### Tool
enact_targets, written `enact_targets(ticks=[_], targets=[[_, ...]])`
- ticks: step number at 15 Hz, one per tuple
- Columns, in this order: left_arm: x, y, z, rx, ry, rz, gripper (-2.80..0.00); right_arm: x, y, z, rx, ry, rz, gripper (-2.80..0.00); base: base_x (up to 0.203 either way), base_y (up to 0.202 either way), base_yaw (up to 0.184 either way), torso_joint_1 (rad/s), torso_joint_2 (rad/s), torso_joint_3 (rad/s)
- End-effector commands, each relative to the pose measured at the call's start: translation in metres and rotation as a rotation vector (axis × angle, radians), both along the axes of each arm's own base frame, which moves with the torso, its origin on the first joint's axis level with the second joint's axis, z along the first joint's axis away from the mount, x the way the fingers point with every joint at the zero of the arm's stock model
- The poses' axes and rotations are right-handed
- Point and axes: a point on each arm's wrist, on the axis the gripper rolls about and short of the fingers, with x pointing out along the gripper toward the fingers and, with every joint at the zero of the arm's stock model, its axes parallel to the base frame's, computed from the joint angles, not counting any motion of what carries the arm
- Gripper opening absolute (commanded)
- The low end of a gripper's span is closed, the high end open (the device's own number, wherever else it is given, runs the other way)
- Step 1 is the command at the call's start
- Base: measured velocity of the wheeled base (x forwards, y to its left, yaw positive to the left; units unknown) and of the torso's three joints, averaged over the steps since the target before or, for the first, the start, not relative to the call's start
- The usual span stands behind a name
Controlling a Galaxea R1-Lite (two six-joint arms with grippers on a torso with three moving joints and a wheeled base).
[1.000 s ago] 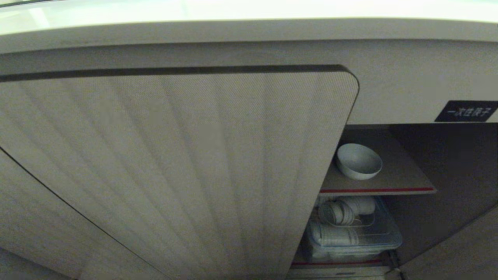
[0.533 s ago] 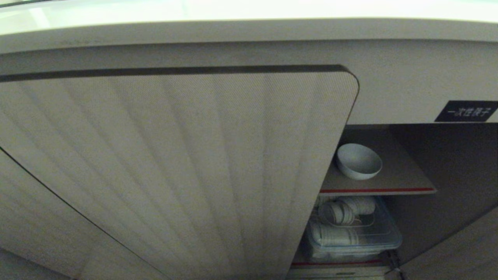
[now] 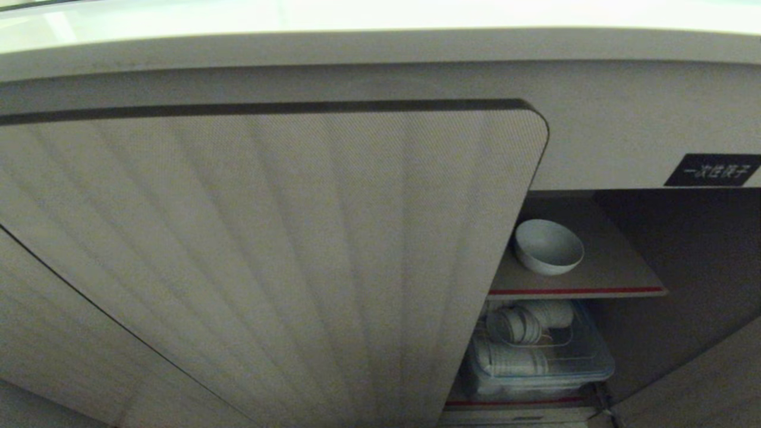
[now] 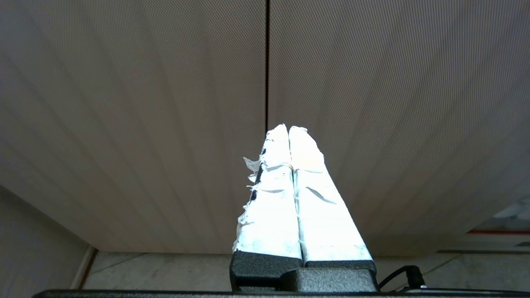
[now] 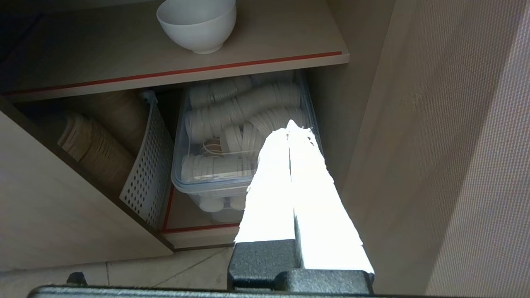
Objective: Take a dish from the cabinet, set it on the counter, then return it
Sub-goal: Take the bowl from the cabinet
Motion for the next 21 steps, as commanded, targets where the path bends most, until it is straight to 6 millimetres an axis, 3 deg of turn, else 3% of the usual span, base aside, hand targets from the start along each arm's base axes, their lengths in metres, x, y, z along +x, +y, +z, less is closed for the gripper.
enact_targets(ticks=[1,21], targets=[[0.0001,0.0,-0.0003,-0.001,-0.001,0.0,-2.8,0.0,0.0,0.0001,0.001,-0.001,0.0,-2.8,0.0,0.0,0.0,0.0,0.0,0.0],[0.0,0.0,0.0001,-0.001,-0.002,0.001,-2.8,0.0,0.0,0.0001,0.001,-0.001,0.0,-2.8,0.0,0.0,0.0,0.0,0.0,0.0]])
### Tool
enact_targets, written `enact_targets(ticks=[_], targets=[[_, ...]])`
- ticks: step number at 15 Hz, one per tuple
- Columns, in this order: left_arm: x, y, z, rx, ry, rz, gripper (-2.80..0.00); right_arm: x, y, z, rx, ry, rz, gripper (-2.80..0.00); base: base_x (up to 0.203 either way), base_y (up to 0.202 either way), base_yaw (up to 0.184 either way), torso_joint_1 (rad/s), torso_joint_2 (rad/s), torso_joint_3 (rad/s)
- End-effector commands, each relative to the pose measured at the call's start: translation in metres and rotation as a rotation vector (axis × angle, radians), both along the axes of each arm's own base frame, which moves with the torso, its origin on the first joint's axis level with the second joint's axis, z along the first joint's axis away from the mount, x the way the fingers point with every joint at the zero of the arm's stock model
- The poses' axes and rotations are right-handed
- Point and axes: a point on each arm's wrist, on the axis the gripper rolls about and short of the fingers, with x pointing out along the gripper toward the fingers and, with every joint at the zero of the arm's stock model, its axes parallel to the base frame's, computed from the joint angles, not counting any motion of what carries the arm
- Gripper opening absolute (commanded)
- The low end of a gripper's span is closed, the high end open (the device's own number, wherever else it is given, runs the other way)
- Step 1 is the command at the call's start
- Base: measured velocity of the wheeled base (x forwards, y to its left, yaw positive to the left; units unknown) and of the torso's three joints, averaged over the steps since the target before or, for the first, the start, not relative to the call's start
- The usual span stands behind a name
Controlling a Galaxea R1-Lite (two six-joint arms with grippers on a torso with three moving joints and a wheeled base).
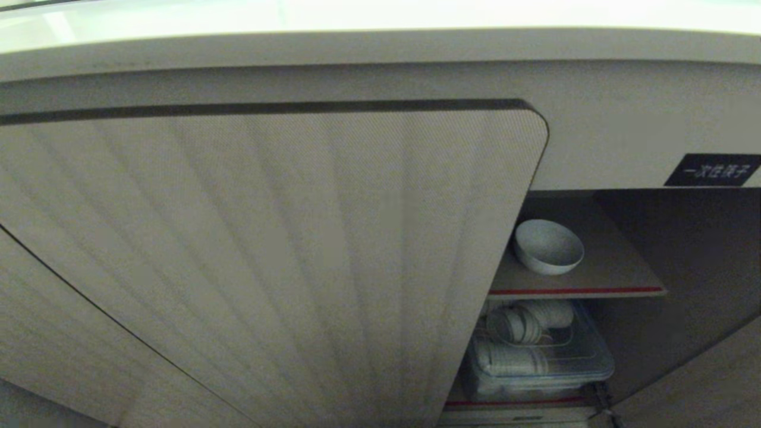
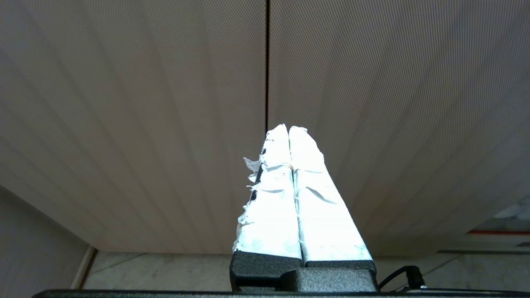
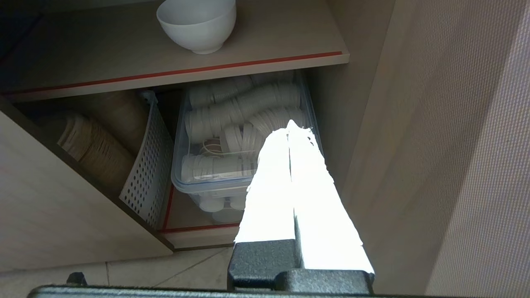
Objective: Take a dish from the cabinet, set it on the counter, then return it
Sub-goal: Take the bowl from the cabinet
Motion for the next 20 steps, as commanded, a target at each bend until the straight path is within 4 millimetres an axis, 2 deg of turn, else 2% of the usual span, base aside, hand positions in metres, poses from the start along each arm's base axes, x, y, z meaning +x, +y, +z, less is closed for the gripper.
enact_targets(ticks=[1,20], targets=[[-0.0001,0.0,0.0001,-0.001,-0.002,0.0,-2.8,0.0,0.0,0.0,0.0,-0.001,-0.001,-2.8,0.0,0.0,0.0,0.0,0.0,0.0],[-0.0001,0.0,0.0,-0.001,0.0,0.0,-2.8,0.0,0.0,0.0,0.0,-0.001,0.001,-2.8,0.0,0.0,0.0,0.0,0.0,0.0]])
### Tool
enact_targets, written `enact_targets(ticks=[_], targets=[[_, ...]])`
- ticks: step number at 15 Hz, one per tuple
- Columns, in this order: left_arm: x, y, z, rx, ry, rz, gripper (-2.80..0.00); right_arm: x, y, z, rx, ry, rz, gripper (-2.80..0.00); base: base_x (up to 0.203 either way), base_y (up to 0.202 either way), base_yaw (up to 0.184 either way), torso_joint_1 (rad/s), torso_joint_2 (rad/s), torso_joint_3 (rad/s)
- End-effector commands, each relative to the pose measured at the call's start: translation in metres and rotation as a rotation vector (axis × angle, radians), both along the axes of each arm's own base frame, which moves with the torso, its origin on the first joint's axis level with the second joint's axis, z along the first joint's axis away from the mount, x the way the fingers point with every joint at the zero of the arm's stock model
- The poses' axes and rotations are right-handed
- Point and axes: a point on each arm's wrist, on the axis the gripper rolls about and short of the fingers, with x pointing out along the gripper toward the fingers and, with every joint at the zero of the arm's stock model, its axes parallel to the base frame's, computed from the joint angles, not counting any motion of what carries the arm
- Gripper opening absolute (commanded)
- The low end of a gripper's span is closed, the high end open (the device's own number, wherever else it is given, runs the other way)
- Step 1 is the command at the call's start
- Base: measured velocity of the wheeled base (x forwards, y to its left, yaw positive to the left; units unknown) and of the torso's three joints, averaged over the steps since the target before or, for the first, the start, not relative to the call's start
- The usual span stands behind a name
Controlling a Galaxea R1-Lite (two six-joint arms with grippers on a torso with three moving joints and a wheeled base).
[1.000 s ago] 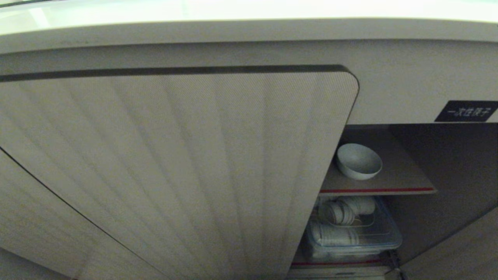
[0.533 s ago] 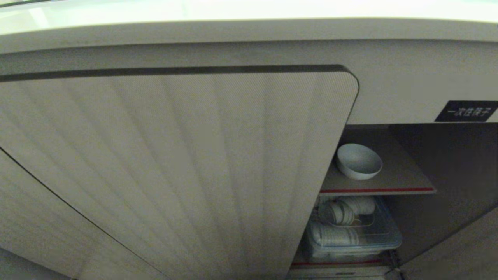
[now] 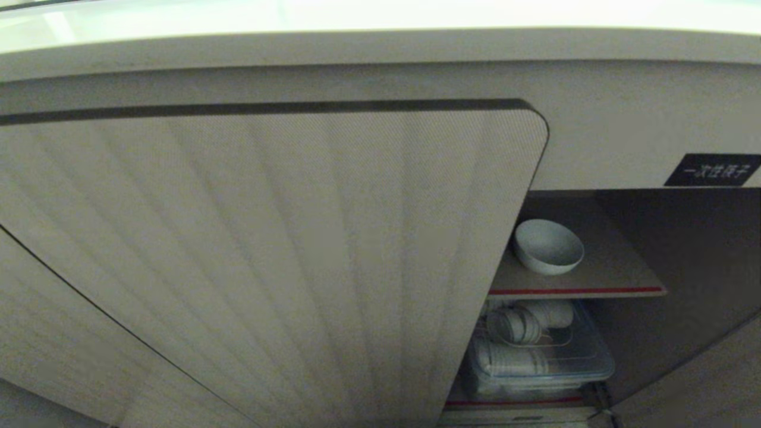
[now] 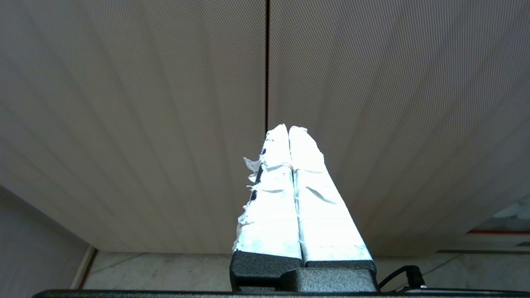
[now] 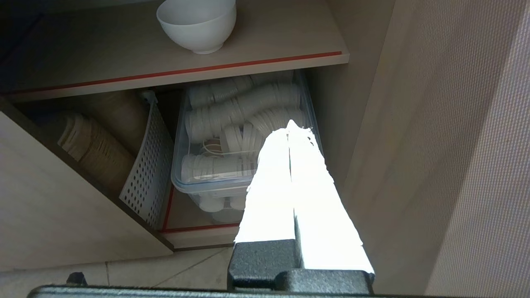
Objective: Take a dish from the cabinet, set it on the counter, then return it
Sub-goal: Take the bowl from the cabinet
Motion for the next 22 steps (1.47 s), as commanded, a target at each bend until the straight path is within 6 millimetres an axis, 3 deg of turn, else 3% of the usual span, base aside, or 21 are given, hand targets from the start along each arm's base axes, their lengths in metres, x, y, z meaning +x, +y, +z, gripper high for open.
enact_targets(ticks=[1,22], targets=[[0.0001,0.0,-0.0004,-0.001,0.001,0.002,-2.8,0.0,0.0,0.0001,0.0,-0.001,-0.001,-2.8,0.0,0.0,0.0,0.0,0.0,0.0],[-0.0001,0.0,0.0001,-0.001,-0.001,0.0,-2.8,0.0,0.0001,-0.0005,-0.061,0.008,0.003,-2.8,0.0,0.0,0.0,0.0,0.0,0.0]])
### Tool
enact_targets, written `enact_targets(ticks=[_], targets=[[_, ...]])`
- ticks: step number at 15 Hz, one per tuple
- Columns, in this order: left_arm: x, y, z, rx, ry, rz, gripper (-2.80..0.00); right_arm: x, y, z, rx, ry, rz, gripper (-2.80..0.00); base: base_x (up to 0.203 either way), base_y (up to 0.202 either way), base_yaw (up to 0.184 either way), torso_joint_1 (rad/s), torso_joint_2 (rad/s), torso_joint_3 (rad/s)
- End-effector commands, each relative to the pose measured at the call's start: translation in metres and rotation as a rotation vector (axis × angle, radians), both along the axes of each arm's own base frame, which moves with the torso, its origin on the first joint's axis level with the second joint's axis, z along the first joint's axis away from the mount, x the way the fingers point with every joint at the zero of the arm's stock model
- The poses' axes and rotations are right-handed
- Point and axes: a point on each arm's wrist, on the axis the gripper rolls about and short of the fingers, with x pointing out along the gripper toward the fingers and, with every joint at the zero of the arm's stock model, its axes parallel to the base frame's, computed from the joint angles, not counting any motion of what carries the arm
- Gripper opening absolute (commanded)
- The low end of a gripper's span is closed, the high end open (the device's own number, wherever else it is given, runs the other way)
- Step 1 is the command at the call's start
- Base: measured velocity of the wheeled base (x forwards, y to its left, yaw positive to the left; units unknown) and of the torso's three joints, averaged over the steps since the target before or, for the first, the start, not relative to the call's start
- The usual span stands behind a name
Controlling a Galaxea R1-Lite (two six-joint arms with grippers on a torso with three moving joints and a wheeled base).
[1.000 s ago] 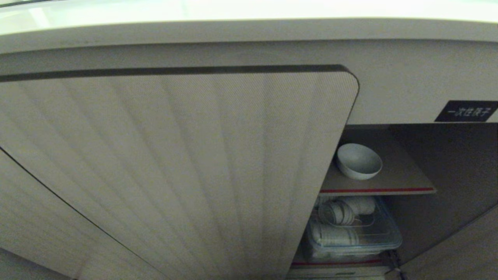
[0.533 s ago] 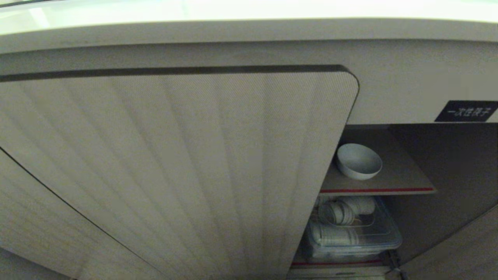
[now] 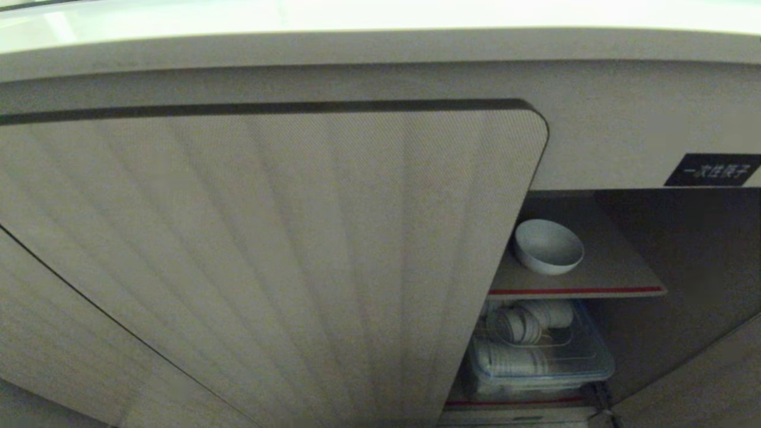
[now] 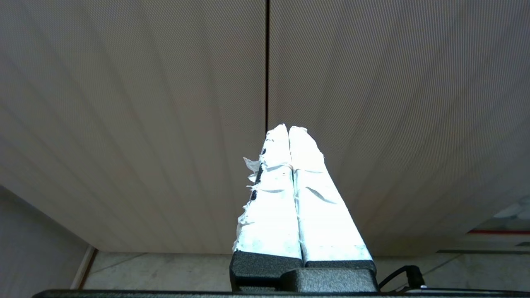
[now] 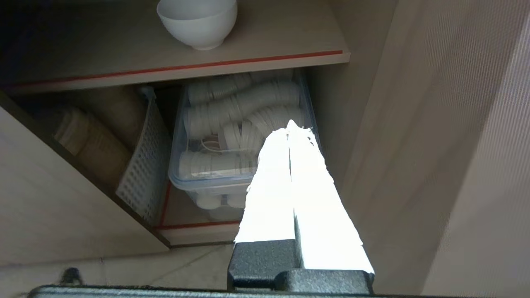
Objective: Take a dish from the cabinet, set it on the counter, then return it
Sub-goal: Take the bowl from the cabinet
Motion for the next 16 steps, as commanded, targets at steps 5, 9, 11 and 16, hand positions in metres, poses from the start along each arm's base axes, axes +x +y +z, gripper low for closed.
enact_targets(ticks=[5,9,11,16], targets=[[0.0,0.0,0.0,-0.001,-0.001,0.001,-2.8,0.0,0.001,0.001,-0.123,0.0,0.063,-2.8,0.0,0.0,0.0,0.0,0.0,0.0],[0.0,0.0,0.0,-0.001,-0.003,0.0,-2.8,-0.007,0.004,0.029,-0.099,-0.006,0.168,-2.8,0.0,0.0,0.0,0.0,0.0,0.0],[0.0,0.0,0.0,-0.001,-0.001,0.0,-2.8,-0.003,0.006,0.042,-0.07,0.081,0.285,-2.8,0.0,0.0,0.0,0.0,0.0,0.0],[0.0,0.0,0.0,-0.001,0.0,0.0,-2.8,0.021,0.008,0.049,-0.014,0.273,0.416,-2.8,0.0,0.0,0.0,0.0,0.0,0.0]])
